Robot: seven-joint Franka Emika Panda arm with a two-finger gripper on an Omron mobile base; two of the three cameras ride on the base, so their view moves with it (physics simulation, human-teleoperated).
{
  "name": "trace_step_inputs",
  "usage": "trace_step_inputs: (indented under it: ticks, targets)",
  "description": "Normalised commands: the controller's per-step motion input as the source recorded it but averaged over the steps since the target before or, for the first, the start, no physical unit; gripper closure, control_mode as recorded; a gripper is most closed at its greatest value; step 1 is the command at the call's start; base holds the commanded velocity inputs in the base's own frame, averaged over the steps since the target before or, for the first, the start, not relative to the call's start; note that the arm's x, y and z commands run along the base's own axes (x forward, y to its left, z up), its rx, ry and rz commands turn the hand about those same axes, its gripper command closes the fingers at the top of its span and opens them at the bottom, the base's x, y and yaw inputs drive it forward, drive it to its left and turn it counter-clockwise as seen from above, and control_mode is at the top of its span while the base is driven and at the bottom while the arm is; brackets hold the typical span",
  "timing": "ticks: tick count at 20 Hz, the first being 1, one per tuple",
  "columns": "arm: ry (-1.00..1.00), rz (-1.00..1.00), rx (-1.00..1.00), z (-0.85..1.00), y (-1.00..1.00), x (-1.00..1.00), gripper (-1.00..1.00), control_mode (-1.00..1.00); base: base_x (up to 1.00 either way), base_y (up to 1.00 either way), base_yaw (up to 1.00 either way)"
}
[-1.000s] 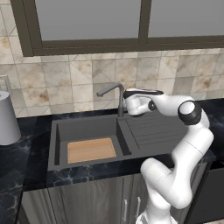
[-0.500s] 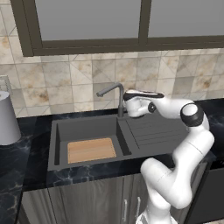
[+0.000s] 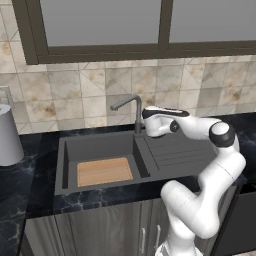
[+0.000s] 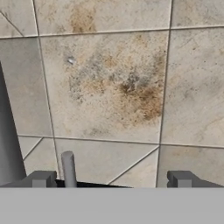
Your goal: Turn on the sink faucet with hot water and rinse the cutting board for ten seconds, then turn off the faucet. Push the cutting board to reach the water if necessary.
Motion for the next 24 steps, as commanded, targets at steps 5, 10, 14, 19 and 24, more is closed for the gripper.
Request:
trace_step_inputs:
  ticks: [5, 10, 14, 19, 24]
  targets:
    - [0.0, 0.0, 0.0, 0.0, 0.0, 0.05, -1.0, -1.0, 0.0, 0.0, 0.0]
    - [0.0, 0.0, 0.0, 0.0, 0.0, 0.06, -1.0, -1.0, 0.0, 0.0, 0.0]
    - [0.0, 0.0, 0.0, 0.0, 0.0, 0.04, -1.0, -1.0, 0.0, 0.0, 0.0]
    - [0.0, 0.0, 0.0, 0.0, 0.0, 0.01, -1.0, -1.0, 0.0, 0.0, 0.0]
    - [0.0, 0.0, 0.0, 0.0, 0.0, 0.05, -1.0, -1.0, 0.0, 0.0, 0.0]
